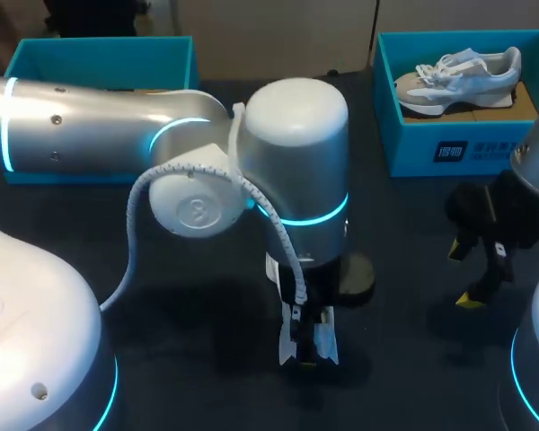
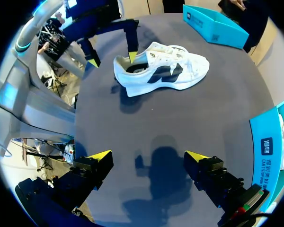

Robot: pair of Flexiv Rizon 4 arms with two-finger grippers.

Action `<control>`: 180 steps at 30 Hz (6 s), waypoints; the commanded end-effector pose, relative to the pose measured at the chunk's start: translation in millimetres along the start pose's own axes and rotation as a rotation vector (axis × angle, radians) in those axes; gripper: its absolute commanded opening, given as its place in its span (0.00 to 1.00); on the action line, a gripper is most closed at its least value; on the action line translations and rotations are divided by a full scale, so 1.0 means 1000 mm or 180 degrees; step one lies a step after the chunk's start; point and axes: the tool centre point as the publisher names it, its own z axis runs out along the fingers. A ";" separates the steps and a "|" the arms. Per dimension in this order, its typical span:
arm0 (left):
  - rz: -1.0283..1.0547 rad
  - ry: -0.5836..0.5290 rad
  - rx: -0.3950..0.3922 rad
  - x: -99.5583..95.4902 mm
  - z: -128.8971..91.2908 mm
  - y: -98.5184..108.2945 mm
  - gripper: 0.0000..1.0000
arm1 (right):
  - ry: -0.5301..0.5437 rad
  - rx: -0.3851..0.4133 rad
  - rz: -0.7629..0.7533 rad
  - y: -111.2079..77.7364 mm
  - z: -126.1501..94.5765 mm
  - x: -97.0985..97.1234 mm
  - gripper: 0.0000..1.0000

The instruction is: Take the shoe out of the shoebox, open the shoe tongue, remove and reinsert the insole, then place the shoe into the shoebox

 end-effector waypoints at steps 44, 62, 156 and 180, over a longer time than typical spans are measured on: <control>-0.0341 -0.0109 -0.0220 -0.007 0.062 -0.004 0.32 | -0.0002 0.0003 -0.0002 0.000 0.001 0.000 1.00; -0.0281 -0.0196 -0.0218 -0.018 0.030 0.009 0.00 | -0.0002 0.0003 -0.0002 0.000 0.001 0.000 1.00; 0.0012 0.0219 -0.0243 -0.178 -0.256 0.215 0.00 | -0.0002 0.0003 -0.0002 0.000 0.001 0.000 1.00; 0.0130 0.0202 -0.0237 -0.276 -0.287 0.290 0.00 | -0.0002 0.0003 -0.0002 0.000 0.001 0.000 1.00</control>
